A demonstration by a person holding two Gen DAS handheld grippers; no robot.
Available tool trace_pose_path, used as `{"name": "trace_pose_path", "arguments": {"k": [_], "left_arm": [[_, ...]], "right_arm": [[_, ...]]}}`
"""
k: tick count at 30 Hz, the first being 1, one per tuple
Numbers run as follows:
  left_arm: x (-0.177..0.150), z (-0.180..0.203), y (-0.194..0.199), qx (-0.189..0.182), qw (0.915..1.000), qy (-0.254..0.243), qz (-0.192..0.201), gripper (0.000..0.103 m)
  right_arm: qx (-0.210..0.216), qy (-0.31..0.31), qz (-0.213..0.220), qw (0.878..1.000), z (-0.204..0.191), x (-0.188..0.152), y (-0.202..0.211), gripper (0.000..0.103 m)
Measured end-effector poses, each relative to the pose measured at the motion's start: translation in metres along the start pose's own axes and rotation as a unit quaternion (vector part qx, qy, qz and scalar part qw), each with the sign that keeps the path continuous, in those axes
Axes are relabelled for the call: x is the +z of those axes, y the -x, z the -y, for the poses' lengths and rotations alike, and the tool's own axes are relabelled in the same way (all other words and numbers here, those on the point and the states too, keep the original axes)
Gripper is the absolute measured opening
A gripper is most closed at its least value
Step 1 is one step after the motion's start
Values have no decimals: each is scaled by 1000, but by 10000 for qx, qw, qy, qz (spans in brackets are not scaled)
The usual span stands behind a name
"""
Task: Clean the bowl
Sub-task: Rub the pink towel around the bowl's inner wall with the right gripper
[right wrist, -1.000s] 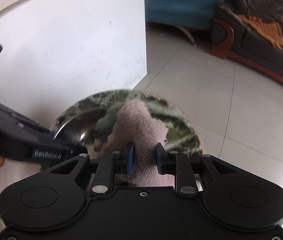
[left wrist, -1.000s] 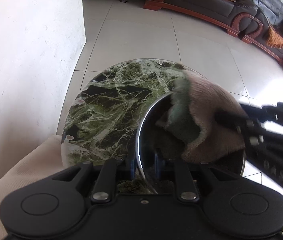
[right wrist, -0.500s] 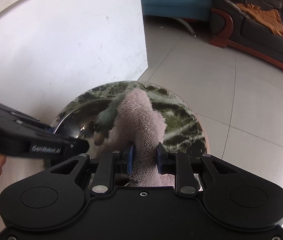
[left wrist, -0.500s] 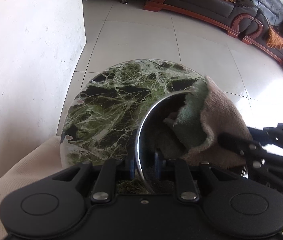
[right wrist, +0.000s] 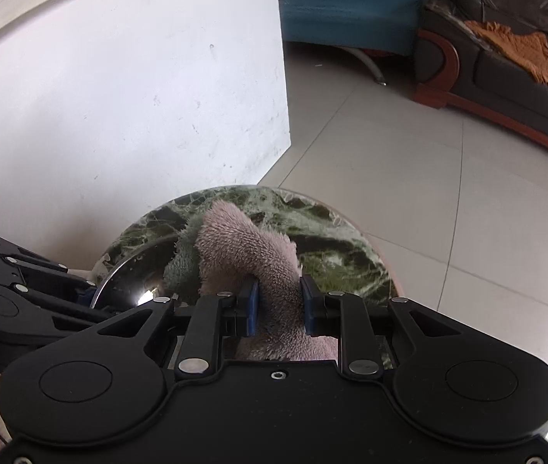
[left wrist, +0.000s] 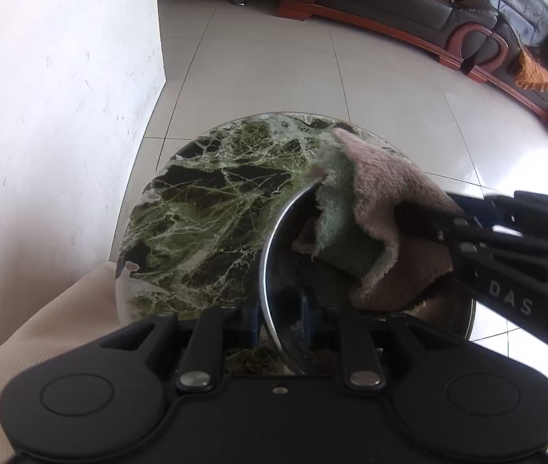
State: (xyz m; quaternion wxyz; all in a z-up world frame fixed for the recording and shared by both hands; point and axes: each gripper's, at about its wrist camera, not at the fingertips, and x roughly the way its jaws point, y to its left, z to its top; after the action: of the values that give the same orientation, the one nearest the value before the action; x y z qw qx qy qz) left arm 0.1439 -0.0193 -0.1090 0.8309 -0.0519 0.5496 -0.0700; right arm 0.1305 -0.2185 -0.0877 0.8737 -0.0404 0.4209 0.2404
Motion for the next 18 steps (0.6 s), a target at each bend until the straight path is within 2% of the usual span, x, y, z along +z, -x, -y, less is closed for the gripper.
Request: {"name": "trace_pose_path", "arguments": {"k": [5, 9, 18], "left_arm": [[1, -1, -1, -40, 10000, 36, -3, 21], [1, -1, -2, -39, 10000, -12, -7, 21], [1, -1, -2, -71, 10000, -49, -36, 21]], "right_arm": [[9, -163, -165, 9997, 0, -22, 17, 22], [32, -225, -247, 9994, -2, -27, 24, 25], [37, 268, 87, 9996, -7, 12, 11, 25]]}}
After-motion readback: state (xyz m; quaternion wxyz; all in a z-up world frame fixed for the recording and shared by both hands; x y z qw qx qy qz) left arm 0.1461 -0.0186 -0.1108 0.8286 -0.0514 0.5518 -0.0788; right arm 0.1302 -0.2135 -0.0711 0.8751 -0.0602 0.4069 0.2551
